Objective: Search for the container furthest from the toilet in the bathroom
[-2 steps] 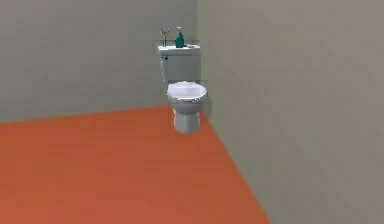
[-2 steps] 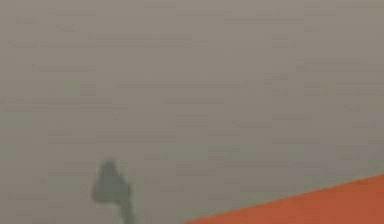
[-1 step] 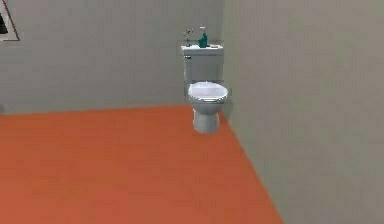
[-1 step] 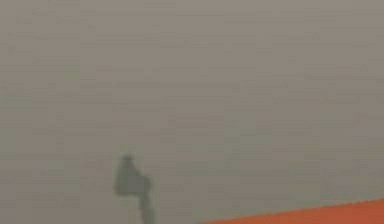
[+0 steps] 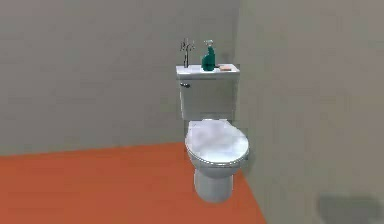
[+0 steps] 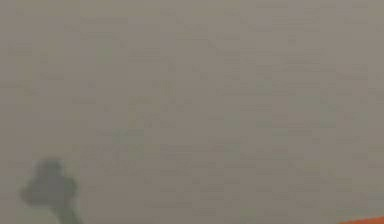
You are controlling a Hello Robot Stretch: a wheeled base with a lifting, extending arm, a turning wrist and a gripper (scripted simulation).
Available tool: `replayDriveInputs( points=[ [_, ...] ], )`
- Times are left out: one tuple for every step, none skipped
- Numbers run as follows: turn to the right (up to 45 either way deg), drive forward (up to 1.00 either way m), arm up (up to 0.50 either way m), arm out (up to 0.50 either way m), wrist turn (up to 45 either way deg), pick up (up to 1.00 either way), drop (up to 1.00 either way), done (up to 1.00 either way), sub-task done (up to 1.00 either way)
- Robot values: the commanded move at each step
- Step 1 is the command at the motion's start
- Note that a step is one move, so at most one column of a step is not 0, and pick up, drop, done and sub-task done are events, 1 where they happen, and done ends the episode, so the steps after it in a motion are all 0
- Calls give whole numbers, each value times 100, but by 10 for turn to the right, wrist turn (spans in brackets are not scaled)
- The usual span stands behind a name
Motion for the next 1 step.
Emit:
replayDriveInputs(
  points=[
    [0, 20, 0, 0, 0, 0, 0, 0, 0]
  ],
)
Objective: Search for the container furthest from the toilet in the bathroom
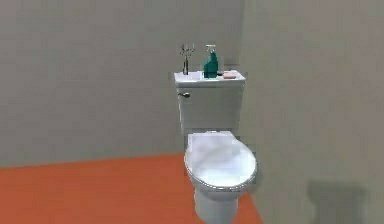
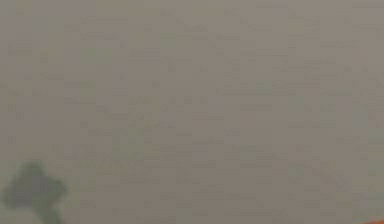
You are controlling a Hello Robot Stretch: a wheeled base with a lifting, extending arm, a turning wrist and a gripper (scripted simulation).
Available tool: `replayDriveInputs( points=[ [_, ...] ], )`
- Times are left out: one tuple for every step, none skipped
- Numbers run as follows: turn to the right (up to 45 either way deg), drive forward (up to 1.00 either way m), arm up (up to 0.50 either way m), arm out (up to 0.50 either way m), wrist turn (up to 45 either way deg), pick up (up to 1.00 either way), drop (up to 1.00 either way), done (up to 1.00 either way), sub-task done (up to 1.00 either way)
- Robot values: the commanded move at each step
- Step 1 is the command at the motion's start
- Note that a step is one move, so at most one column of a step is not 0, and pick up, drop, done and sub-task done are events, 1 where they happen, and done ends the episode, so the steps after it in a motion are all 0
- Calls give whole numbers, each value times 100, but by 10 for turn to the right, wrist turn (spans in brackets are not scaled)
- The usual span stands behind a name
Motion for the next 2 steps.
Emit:
replayDriveInputs(
  points=[
    [-60, 0, 0, 0, 0, 0, 0, 0, 0],
    [0, 40, 0, 0, 0, 0, 0, 0, 0]
  ],
)
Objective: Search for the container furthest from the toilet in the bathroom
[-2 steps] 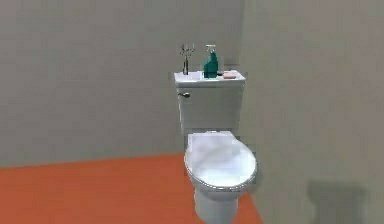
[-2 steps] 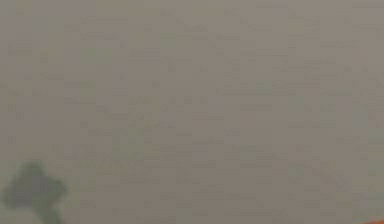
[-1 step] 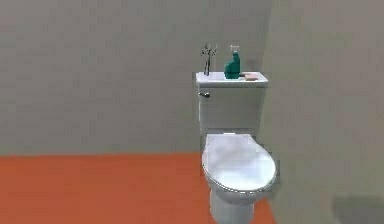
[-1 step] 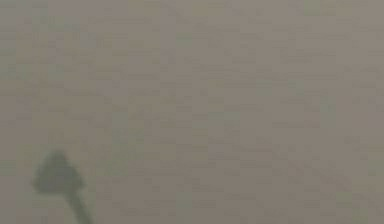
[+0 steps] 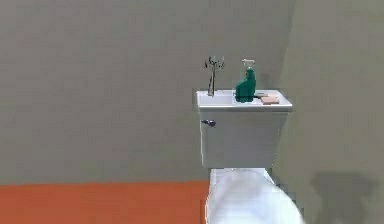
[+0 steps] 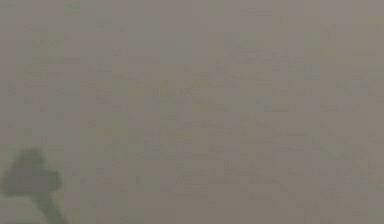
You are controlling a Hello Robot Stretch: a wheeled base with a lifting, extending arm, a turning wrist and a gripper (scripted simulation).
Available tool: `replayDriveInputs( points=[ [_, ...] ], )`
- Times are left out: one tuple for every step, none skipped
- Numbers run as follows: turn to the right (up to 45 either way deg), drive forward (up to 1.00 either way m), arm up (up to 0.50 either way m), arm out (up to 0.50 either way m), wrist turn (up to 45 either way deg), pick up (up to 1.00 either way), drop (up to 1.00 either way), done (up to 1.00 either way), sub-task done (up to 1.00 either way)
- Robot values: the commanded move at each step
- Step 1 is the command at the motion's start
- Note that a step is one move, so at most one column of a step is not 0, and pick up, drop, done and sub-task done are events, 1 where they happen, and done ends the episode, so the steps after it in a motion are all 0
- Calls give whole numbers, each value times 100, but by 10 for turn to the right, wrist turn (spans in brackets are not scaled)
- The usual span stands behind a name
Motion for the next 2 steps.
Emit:
replayDriveInputs(
  points=[
    [-450, 0, 0, 0, 0, 0, 0, 0, 0],
    [-450, 0, 0, 0, 0, 0, 0, 0, 0]
  ],
)
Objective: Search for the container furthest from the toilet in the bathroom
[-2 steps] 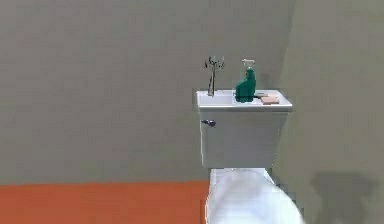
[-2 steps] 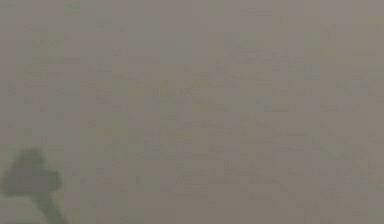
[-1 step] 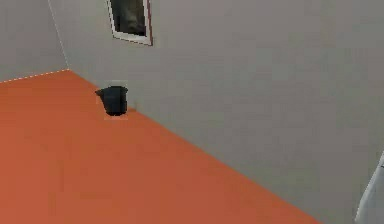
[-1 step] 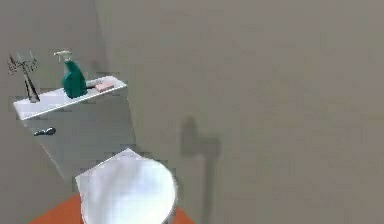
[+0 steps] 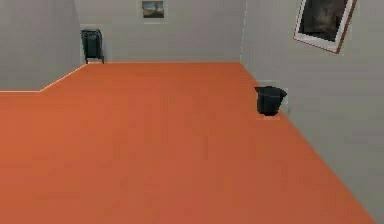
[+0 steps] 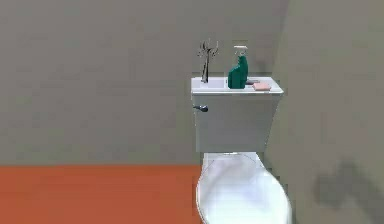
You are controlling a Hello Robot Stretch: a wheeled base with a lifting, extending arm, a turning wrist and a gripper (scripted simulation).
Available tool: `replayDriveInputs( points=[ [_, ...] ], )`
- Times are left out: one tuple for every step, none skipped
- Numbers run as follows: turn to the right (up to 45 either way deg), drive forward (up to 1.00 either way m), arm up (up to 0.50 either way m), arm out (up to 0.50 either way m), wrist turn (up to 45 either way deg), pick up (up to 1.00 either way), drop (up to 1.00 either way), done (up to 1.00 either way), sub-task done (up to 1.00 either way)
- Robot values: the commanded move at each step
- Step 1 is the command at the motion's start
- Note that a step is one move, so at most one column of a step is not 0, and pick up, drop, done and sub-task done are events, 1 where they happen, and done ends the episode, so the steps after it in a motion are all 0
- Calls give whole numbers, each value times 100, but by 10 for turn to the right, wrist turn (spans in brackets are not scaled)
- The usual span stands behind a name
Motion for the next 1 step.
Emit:
replayDriveInputs(
  points=[
    [-180, 0, 0, 0, 0, 0, 0, 0, 0]
  ],
)
